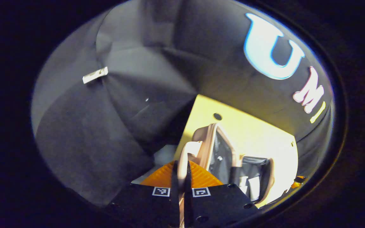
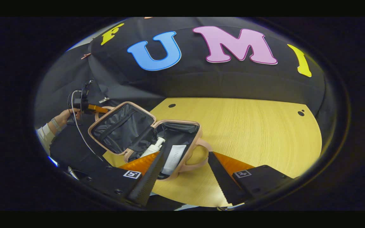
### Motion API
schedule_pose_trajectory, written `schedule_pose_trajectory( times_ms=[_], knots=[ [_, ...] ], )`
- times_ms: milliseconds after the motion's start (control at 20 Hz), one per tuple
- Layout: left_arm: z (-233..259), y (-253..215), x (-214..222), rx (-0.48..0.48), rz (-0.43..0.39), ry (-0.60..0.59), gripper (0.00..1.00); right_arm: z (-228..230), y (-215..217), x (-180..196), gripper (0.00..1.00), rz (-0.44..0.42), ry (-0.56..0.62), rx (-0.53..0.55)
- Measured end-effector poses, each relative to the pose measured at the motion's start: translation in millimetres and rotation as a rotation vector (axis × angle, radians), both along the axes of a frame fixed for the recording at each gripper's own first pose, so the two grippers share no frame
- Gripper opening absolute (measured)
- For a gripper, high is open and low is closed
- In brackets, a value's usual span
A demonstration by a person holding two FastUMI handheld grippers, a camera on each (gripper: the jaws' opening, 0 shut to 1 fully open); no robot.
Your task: First open the suitcase, pack the skin care products into it, and then close the suitcase.
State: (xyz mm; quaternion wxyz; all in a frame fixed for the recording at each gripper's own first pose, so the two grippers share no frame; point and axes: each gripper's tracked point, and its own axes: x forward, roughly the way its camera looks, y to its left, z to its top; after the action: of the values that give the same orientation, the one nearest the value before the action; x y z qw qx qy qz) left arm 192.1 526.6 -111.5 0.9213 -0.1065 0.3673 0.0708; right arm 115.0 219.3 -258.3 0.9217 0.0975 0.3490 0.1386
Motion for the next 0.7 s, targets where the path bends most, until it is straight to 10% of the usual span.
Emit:
schedule_pose_trajectory(
  times_ms=[300,400,550,700],
  knots=[
    [82,-151,3,-0.02,-0.196,-0.122,0.11,16,-60,-20,0.79,-0.041,-0.049,0.004],
    [86,-210,4,-0.065,-0.269,-0.14,0.11,19,-88,-28,0.9,-0.061,-0.061,-0.018],
    [66,-308,8,-0.148,-0.411,-0.132,0.11,36,-137,-45,0.78,-0.092,-0.089,-0.041],
    [19,-391,11,-0.224,-0.48,-0.068,0.11,35,-180,-61,0.9,-0.138,-0.091,-0.063]
  ],
)
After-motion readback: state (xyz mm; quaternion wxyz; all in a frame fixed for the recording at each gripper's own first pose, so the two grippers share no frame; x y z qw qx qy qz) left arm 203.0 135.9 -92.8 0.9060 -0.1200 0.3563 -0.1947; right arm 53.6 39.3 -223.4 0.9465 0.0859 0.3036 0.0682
